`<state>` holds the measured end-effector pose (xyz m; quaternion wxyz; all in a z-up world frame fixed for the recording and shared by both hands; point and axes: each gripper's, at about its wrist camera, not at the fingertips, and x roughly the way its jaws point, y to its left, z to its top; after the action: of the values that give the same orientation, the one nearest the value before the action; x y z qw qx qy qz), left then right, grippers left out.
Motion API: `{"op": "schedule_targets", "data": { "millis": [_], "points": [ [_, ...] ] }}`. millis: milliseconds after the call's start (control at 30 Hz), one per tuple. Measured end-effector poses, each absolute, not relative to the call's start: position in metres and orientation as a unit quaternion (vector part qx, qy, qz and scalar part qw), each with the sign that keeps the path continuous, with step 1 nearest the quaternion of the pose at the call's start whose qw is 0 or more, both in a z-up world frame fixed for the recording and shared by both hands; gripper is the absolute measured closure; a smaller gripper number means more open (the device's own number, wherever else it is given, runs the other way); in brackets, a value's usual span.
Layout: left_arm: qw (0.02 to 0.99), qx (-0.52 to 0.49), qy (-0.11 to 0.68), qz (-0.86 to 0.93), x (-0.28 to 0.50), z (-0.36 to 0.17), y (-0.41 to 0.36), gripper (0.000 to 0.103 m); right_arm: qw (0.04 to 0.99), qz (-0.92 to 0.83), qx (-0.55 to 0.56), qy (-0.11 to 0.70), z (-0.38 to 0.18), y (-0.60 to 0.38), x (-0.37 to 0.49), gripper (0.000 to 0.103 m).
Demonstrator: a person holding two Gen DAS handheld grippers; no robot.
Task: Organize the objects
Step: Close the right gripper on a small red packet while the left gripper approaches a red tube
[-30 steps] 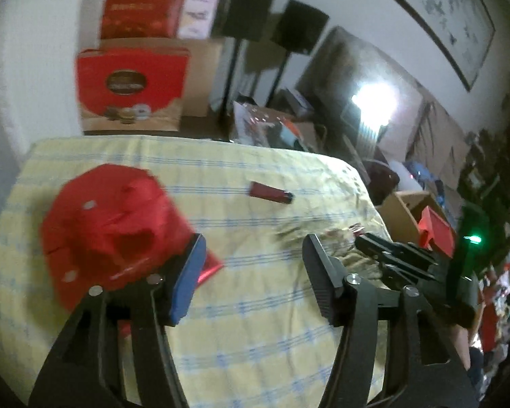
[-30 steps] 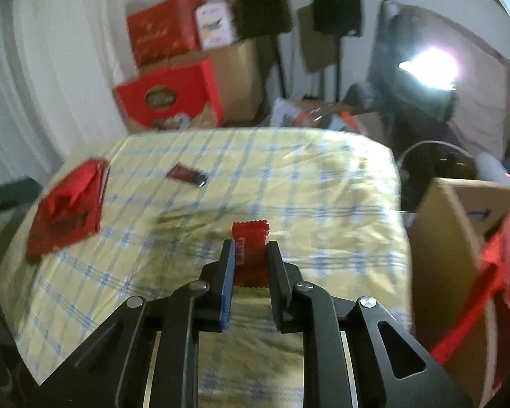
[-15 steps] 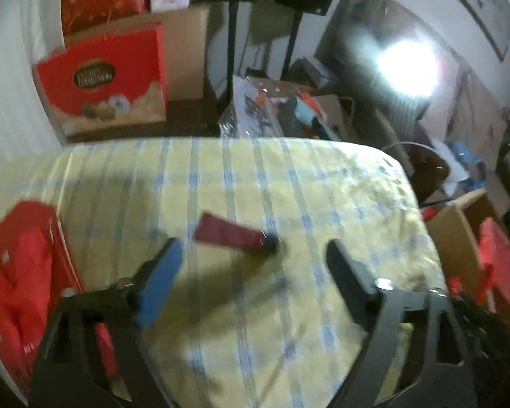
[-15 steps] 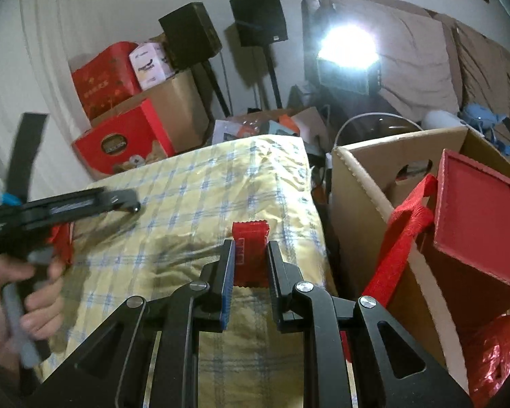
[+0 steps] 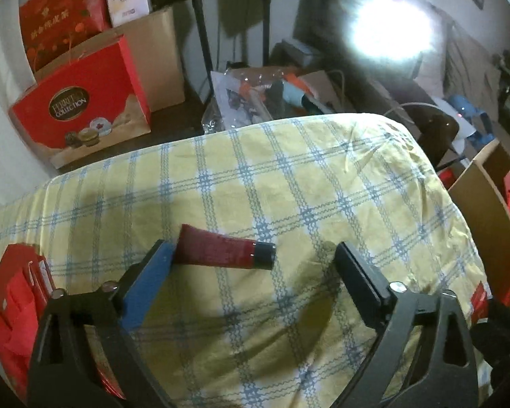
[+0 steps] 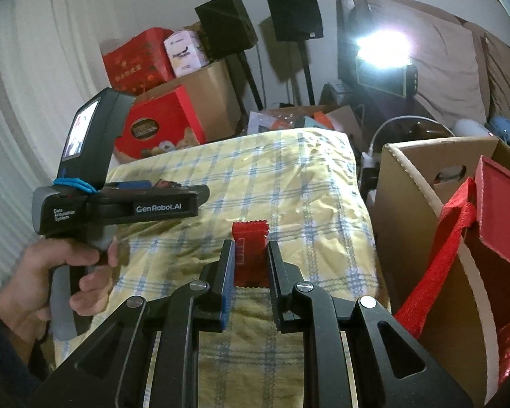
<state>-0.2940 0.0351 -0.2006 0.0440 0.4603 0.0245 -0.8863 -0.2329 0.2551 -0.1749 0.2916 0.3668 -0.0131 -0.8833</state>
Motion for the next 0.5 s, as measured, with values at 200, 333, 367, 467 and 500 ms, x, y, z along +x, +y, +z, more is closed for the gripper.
{"op": "schedule_targets", "data": {
  "millis": [200,333,367,467,500],
  "points": [
    [0.042,0.454,0.021,-0.89,-0.29,-0.195,0.038,0.047,0.293,-0.88,0.373,-0.026,-0.178,0.26,-0.236,0.086],
    [0.041,0.455,0.022,-0.889,-0.286,-0.194,0.041,0.047,0.292,-0.881,0.372,-0.031,-0.178,0.264,-0.236,0.086],
    [0.04,0.456,0.024,-0.889,-0.284,-0.194,0.042,0.047,0.292,-0.881,0.371,-0.032,-0.177,0.264,-0.236,0.086],
    [0.033,0.453,0.024,-0.89,-0.275,-0.19,0.045,0.047,0.292,-0.882,0.369,-0.036,-0.177,0.267,-0.238,0.086],
    [0.032,0.451,0.022,-0.892,-0.272,-0.188,0.047,0.047,0.292,-0.882,0.368,-0.036,-0.176,0.267,-0.238,0.086]
  ]
}}
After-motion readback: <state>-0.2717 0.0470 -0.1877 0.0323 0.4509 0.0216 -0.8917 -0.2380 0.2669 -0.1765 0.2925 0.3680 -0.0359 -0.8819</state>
